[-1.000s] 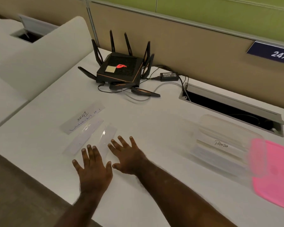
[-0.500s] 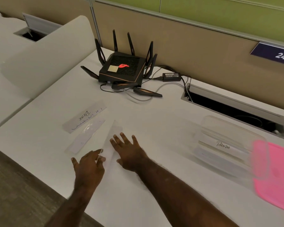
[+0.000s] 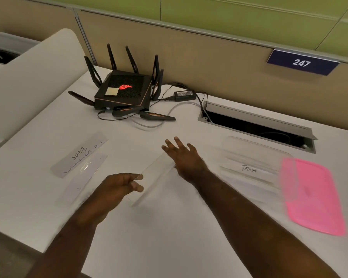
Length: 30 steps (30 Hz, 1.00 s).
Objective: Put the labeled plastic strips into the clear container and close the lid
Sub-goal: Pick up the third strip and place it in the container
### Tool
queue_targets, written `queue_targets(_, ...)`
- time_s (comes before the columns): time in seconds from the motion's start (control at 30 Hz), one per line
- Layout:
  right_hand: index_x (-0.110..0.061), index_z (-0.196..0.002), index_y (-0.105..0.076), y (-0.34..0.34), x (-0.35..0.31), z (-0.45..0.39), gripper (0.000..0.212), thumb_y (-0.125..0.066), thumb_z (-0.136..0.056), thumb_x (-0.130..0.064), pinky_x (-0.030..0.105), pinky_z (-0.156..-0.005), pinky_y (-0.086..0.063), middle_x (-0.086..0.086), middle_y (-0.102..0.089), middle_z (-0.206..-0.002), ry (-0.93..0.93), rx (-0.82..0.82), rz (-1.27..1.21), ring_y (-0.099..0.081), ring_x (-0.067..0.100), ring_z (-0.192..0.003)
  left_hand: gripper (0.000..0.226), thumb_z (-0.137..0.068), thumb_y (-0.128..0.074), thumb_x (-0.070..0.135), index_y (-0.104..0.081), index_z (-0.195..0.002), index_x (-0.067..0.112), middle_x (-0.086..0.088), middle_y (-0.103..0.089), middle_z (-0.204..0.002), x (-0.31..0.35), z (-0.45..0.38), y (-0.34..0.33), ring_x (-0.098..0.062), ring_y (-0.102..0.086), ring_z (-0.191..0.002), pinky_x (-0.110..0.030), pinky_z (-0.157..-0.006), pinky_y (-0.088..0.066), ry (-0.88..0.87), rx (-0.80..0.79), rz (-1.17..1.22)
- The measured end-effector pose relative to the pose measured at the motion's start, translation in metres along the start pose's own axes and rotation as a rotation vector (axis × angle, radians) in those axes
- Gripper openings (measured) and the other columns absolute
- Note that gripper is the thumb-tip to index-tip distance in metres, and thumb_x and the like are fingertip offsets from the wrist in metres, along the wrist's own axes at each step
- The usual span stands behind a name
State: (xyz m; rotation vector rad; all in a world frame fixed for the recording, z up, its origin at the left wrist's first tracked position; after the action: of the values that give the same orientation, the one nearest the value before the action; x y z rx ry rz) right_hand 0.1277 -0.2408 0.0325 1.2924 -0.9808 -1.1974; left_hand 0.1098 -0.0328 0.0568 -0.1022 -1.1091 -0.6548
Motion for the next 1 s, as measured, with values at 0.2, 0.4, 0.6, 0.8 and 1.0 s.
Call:
queue_targets(0.2,-0.033,-0.146,-0.038,0.029,0.058,0.033,0.066,-0.068,-0.086,-0.028,0.04,-0.115,-0.013,-0.013,-0.041,-0.151,-0.022,-0.016,-0.129,-0.017,0.011,-0.148,0.024,-0.097,-0.053,0.012,-0.068,-0.113,0.021,-0.001,-0.077,-0.094,0.016,-0.02,-0.018,-0.012,-0.068,-0.101,-0.025,-0.098,-0.04,-0.042,-0.067,0.033)
queue_targets(0.4,-0.034,-0.139,-0.05,0.048,0.115,0.083,0.057,-0.067,-0.085,-0.044,0.033,-0.112,-0.021,-0.012,-0.051,-0.143,-0.148,-0.021,-0.192,-0.03,0.008,-0.142,0.02,-0.092,-0.061,0.028,-0.067,-0.111,0.03,0.01,-0.072,-0.106,0.051,-0.044,-0.051,-0.008,-0.065,-0.1,-0.018,-0.083,-0.047,-0.166,-0.088,-0.105)
queue_targets(0.6,-0.042,-0.131,-0.056,0.063,0.174,0.132,0.051,-0.066,-0.082,-0.052,0.036,-0.112,-0.026,-0.009,-0.054,-0.141,-0.283,-0.012,-0.248,-0.036,0.008,-0.139,0.044,-0.075,-0.08,0.033,-0.062,-0.115,0.032,0.016,-0.063,-0.113,0.088,-0.063,-0.102,0.004,-0.059,-0.098,-0.014,-0.082,-0.047,-0.348,-0.157,-0.401)
queue_targets(0.8,-0.037,-0.12,-0.066,0.083,0.219,0.175,0.043,-0.071,-0.078,-0.049,0.047,-0.105,-0.038,-0.01,-0.066,-0.124,-0.394,0.089,-0.235,-0.045,0.018,-0.131,0.039,-0.079,-0.073,0.043,-0.064,-0.115,0.032,0.011,-0.064,-0.115,0.129,-0.087,-0.152,-0.011,-0.056,-0.104,-0.034,-0.093,-0.047,-0.55,-0.116,-0.637)
queue_targets(1.0,-0.038,-0.116,-0.068,0.086,0.254,0.211,0.042,-0.069,-0.077,-0.056,0.042,-0.09,-0.035,-0.007,-0.067,-0.117,-0.564,0.164,-0.054,-0.051,0.024,-0.116,0.042,-0.082,-0.062,0.054,-0.064,-0.119,0.035,0.007,-0.059,-0.118,0.162,-0.105,-0.202,-0.019,-0.049,-0.11,-0.038,-0.09,-0.031,-0.73,0.005,-0.947)
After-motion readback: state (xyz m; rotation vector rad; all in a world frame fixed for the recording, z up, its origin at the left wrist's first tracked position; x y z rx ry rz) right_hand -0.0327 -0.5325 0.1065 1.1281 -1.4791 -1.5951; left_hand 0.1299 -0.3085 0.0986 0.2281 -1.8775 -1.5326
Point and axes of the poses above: each hand's wrist, its own z-axis away from the middle knuckle, its own y-axis out of the back of the hand, x = y × z, the point moved 8 cm from there along -z, towards the middle knuckle
